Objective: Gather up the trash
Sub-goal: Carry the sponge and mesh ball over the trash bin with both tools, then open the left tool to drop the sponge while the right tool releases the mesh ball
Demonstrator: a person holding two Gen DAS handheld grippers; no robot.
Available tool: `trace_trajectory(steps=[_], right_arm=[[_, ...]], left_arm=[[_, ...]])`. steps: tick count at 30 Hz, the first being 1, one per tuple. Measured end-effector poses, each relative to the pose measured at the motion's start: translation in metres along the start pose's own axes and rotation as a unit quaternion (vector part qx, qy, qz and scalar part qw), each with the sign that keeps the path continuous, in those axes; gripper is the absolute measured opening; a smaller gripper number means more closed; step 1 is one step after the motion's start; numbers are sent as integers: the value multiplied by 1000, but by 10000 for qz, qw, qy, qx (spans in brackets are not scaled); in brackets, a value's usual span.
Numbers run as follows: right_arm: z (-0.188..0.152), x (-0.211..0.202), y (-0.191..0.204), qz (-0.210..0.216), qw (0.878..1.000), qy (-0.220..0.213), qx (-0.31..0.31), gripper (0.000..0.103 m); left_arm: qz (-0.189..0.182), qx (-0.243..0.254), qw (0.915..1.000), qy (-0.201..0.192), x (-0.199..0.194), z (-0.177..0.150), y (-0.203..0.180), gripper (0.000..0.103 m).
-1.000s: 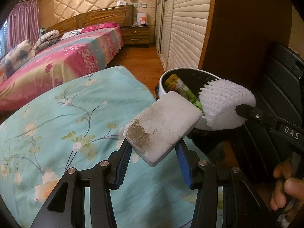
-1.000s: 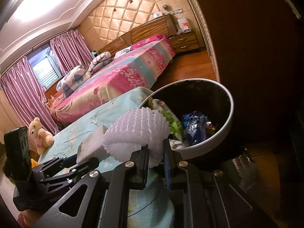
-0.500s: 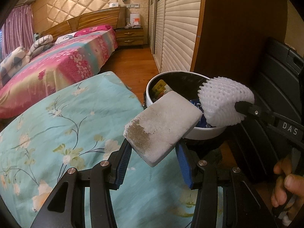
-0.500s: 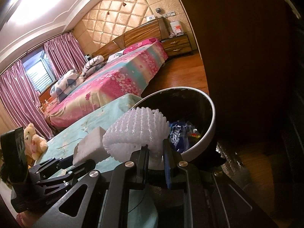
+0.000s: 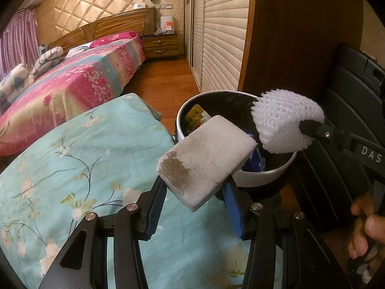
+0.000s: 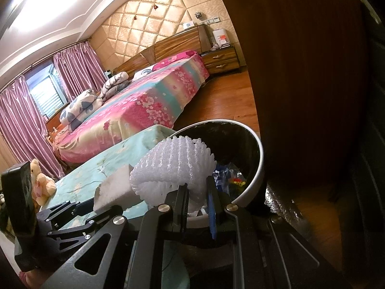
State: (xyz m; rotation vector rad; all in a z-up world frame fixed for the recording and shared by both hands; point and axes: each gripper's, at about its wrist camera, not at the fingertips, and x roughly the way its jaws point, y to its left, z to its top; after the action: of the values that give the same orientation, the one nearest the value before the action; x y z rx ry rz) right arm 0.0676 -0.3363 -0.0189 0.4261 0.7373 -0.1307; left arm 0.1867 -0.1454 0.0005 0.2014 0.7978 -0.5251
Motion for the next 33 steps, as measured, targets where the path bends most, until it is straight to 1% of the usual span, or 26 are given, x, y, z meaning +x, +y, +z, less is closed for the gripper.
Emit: trace_trajectory(steps=[19,33], right_arm=[[12,10,-15,-183,9998,88,2,14],[17,13,-19,-265,9996,97,-20,14]], left_arm=[[51,166,9998,47,18,17,-10,47],[84,283,9995,81,31,30,-15,47]])
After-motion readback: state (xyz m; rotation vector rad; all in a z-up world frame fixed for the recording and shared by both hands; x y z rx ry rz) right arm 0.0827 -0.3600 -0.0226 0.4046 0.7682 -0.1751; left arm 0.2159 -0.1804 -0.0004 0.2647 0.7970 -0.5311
